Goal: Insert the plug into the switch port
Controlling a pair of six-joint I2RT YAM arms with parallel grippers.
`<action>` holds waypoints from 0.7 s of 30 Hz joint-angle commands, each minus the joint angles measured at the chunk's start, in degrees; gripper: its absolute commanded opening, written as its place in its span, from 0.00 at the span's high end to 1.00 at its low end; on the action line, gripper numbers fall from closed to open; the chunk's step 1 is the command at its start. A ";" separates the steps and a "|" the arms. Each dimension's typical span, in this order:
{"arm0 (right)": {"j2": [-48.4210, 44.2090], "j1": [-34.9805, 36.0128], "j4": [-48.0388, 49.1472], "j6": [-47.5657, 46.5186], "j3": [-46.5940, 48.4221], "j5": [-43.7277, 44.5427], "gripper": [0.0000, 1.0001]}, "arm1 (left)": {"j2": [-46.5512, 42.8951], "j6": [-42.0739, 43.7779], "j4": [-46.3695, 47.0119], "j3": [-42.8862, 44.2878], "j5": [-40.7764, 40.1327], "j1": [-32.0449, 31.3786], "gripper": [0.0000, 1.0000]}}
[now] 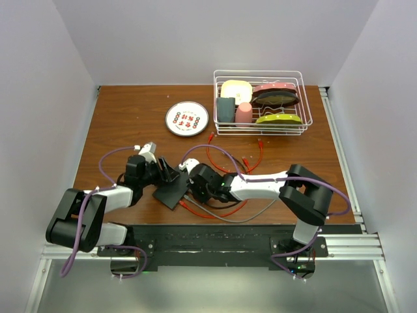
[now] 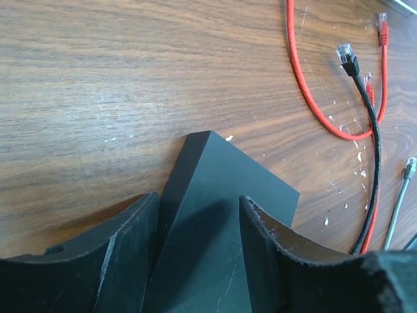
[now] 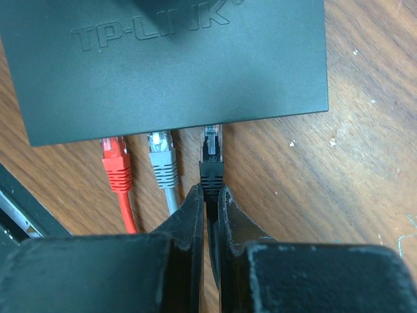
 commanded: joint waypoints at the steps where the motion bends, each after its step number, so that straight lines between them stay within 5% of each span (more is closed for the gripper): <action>1: 0.04 0.40 10.95 3.20 3.23 3.62 1.00 | 0.46 -2.17 -2.66 -2.65 6.18 -0.74 0.45; 21: 2.68 2.69 10.08 -0.04 9.03 8.10 1.00 | 0.11 -1.91 -2.22 -3.53 7.24 -0.74 0.46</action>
